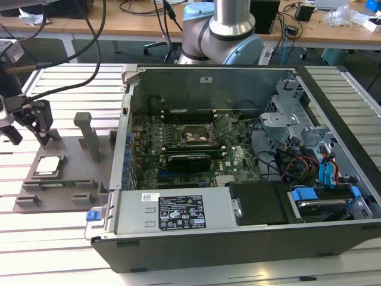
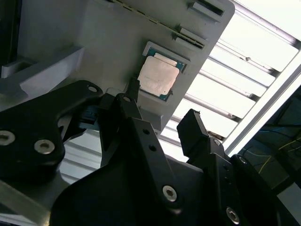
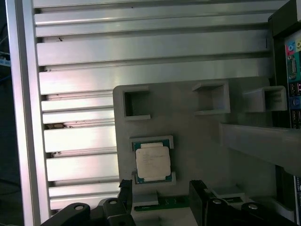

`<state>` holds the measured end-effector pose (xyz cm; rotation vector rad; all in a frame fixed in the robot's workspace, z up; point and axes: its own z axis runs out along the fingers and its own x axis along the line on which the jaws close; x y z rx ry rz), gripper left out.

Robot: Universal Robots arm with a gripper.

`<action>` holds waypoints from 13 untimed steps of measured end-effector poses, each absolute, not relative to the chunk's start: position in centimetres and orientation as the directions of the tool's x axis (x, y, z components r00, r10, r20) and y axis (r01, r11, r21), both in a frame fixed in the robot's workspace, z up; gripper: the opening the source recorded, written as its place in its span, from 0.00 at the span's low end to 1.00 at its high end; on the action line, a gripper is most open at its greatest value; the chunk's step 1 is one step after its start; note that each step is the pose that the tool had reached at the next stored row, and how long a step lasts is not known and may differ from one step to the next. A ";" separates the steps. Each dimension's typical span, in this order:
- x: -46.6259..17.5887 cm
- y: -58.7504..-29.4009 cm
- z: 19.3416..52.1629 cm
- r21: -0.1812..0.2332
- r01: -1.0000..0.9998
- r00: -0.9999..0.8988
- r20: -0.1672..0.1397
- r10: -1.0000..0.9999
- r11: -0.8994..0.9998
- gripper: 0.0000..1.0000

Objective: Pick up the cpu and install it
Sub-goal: 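Pick up the cpu and move it towards the insertion slot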

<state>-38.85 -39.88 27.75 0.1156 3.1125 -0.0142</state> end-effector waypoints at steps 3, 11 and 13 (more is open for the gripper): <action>-38.9 -39.9 27.6 -0.008 0.074 -0.997 -0.027 0.074 0.997 0.60; -38.9 -39.9 27.1 -0.008 0.074 -0.997 -0.027 0.074 0.997 0.60; -38.8 -39.9 27.0 -0.008 0.074 -0.997 -0.027 0.074 0.997 0.60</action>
